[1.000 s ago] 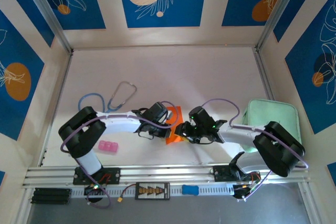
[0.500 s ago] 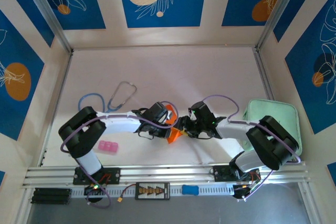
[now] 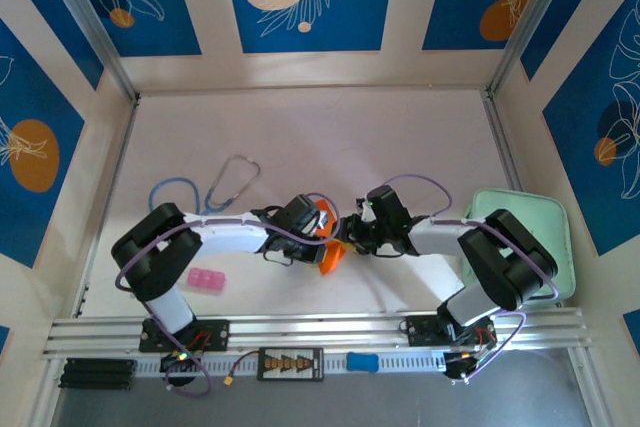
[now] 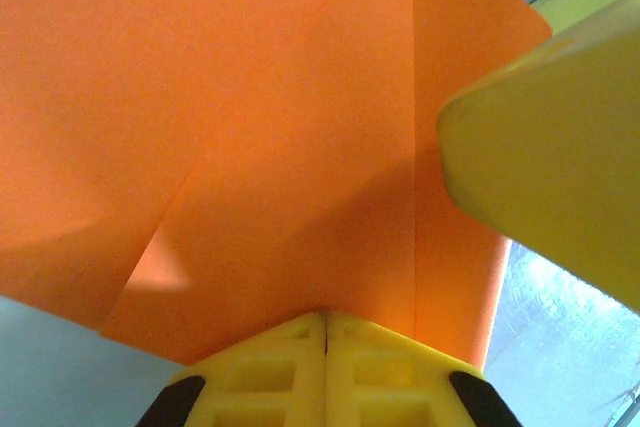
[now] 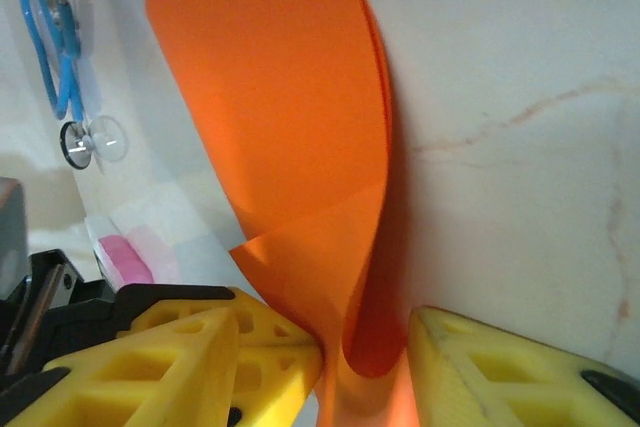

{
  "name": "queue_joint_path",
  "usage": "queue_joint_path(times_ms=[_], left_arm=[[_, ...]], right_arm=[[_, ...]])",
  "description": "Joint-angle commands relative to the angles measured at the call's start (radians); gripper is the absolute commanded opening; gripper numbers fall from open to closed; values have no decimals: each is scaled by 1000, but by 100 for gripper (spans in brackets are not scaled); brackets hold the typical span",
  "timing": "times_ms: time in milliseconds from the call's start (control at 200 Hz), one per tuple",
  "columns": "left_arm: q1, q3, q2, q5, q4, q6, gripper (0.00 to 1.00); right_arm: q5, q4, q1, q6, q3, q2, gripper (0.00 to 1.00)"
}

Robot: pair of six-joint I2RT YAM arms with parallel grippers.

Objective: Fold a paper plane with a square sheet of paper (pick it up from the middle)
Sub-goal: Turn over the paper at the center of the table.

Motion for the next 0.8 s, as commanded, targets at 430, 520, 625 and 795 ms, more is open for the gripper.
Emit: queue_joint_path(times_ms=[430, 520, 625, 795], left_arm=[[5, -5, 2, -5, -47, 1, 0], [7, -5, -6, -6, -50, 0, 0], [7, 4, -24, 2, -55, -4, 0], [6, 32, -63, 5, -75, -8, 1]], right_arm=[[-149, -7, -61, -143, 102, 127, 42], [-153, -6, -63, -146, 103, 136, 37], [-156, -7, -67, -153, 100, 145, 30], [-171, 10, -78, -158, 85, 138, 14]])
